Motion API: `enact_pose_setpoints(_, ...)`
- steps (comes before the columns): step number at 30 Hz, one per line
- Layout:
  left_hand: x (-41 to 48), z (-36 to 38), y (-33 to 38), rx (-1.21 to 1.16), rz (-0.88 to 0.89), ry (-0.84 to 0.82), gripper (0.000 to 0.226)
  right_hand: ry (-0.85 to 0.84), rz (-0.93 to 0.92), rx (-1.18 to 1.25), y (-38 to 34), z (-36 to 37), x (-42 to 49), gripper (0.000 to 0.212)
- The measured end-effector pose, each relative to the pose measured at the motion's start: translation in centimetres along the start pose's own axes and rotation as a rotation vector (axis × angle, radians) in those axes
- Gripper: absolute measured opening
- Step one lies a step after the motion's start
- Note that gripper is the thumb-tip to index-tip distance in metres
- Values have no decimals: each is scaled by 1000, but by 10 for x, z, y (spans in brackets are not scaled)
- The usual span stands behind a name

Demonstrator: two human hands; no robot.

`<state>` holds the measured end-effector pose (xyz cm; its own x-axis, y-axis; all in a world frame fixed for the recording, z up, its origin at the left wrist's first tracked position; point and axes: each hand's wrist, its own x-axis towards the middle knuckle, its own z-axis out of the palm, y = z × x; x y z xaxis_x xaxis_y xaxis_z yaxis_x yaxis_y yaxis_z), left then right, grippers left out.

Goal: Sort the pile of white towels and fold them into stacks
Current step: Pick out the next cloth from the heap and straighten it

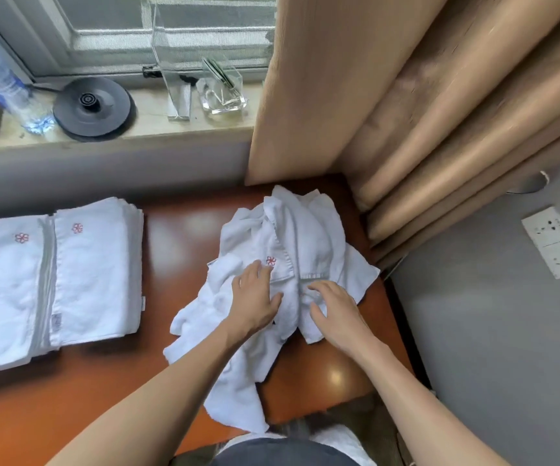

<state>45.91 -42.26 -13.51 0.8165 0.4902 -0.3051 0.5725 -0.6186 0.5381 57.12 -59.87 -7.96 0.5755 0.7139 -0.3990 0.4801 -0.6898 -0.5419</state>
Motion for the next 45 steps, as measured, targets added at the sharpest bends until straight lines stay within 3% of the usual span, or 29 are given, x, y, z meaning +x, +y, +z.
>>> enact_pose_setpoints(8,45,11,31,-77,-229,176,48,-96,-111,-25,29,-32,53,40)
enact_pose_setpoints(12,56,31,60,72,-321,281,9,-180,-229,21,62,-55,79,39)
enact_pose_setpoints(18,33,63,102,-26,-500,435,12,-369,-352,-20,116,-89,82,38)
enact_pose_setpoints(23,22,71,164,-290,-434,598,9,-421,-446,-10,131,-124,84,38)
enact_pose_setpoints(28,7,61,219,-481,-314,729,20,-501,-479,132,118,-145,80,30)
enact_pose_setpoints(30,4,55,233,-510,-282,731,27,-534,-433,308,112,-152,77,15)
enact_pose_setpoints(33,0,47,250,-505,-268,675,34,-567,-370,581,105,-167,71,20)
enact_pose_setpoints(38,-3,39,275,-748,-335,673,38,-421,-382,525,99,-192,74,16)
enact_pose_setpoints(42,-4,27,279,-497,-379,682,47,-397,-465,457,87,-215,75,18)
enact_pose_setpoints(45,3,10,283,-376,-246,658,54,-436,-559,384,75,-232,71,17)
